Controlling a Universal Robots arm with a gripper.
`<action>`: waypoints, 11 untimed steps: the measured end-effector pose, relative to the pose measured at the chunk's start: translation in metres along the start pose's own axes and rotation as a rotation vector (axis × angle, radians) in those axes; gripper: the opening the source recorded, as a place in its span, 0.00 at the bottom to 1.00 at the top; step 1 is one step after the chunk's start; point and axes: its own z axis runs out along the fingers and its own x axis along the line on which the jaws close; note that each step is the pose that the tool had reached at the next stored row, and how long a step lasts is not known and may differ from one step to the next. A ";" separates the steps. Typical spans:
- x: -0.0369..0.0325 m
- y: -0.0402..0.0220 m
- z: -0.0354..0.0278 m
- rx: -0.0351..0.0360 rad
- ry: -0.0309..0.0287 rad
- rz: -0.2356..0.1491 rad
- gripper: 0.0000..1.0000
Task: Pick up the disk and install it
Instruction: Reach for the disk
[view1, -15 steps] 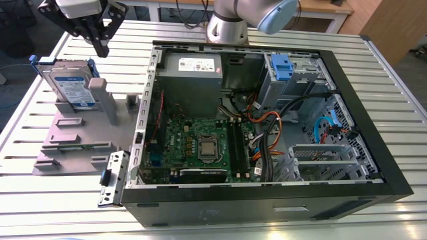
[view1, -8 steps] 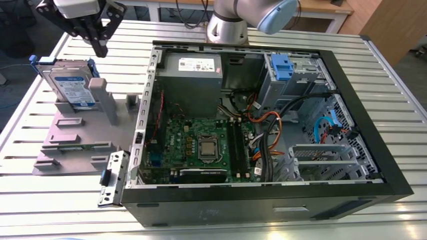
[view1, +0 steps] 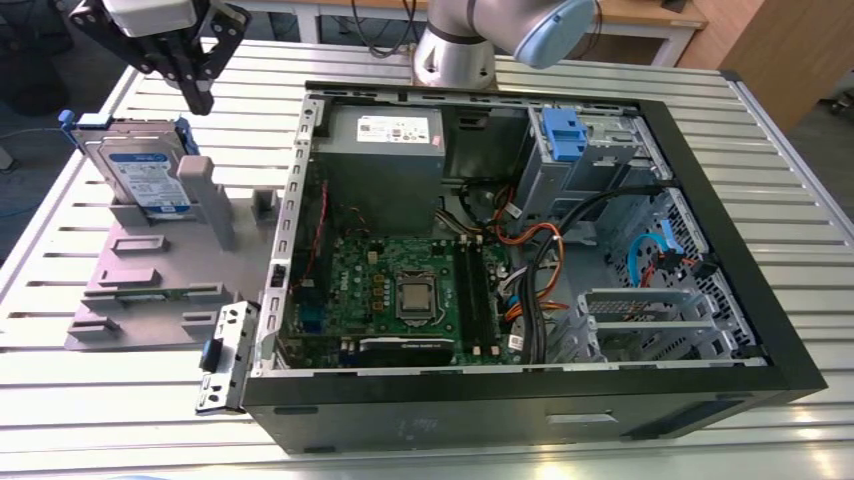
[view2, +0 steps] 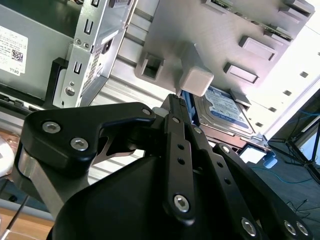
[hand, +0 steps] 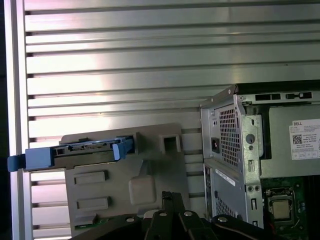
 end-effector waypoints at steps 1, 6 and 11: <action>0.0002 0.0000 0.0000 0.0003 0.0000 0.000 0.11; 0.0019 -0.0001 0.0001 0.0007 -0.0001 0.000 0.11; 0.0038 -0.0003 0.0002 0.0010 -0.0001 0.000 0.11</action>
